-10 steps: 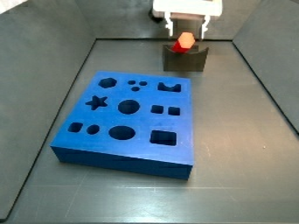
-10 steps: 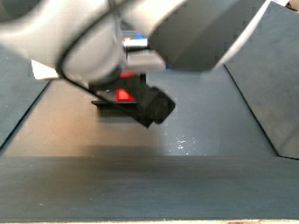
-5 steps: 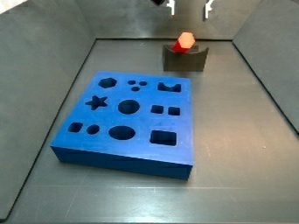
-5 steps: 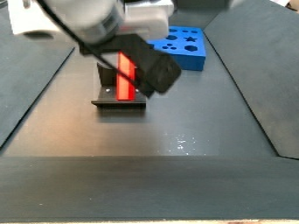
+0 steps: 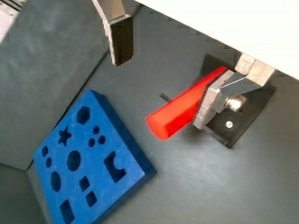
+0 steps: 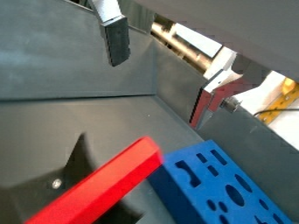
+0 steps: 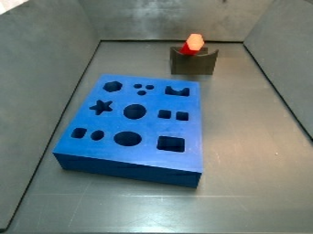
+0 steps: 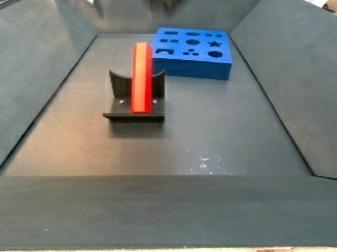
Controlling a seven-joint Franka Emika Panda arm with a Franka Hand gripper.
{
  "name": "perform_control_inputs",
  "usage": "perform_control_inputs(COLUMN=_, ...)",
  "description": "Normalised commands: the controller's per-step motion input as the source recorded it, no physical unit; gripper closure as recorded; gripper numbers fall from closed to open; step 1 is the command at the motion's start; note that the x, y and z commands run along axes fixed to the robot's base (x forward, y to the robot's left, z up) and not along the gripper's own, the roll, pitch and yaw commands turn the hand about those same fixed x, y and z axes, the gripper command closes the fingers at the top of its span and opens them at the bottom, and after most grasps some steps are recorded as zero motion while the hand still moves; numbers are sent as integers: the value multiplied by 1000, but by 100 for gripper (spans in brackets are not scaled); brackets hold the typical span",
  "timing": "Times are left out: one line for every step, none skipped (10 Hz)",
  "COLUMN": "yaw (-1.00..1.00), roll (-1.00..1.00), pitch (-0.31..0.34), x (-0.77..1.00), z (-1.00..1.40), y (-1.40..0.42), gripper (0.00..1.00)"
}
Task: Pick up the hexagon object. Move up. Place the hexagon object on the fixture. Regrasp the hexagon object. Move to above the board. Insert the hexagon object.
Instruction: Regrasp the hexagon object.
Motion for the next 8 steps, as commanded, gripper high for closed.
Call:
perform_control_inputs(yaw=-11, roll=1000, pitch=12, x=-49, z=444, y=-1000, gripper=0)
perform_control_inputs(yaw=-11, roll=1000, pitch=10, x=-34, z=320, y=-837, gripper=0)
perform_control_inputs(yaw=-10, roll=1000, pitch=8, x=-31, z=209, y=-625, gripper=0)
perform_control_inputs(yaw=-9, roll=1000, pitch=4, x=-25, z=114, y=-408, gripper=0)
perform_control_inputs(yaw=-8, roll=1000, pitch=-1, x=-19, z=52, y=-124, gripper=0)
perform_control_inputs(yaw=-7, roll=1000, pitch=-3, x=-18, z=35, y=-41, gripper=0)
perform_control_inputs(yaw=-6, roll=1000, pitch=-6, x=-11, z=25, y=-37, gripper=0)
perform_control_inputs(yaw=-5, roll=1000, pitch=-9, x=-4, z=16, y=-26, gripper=0)
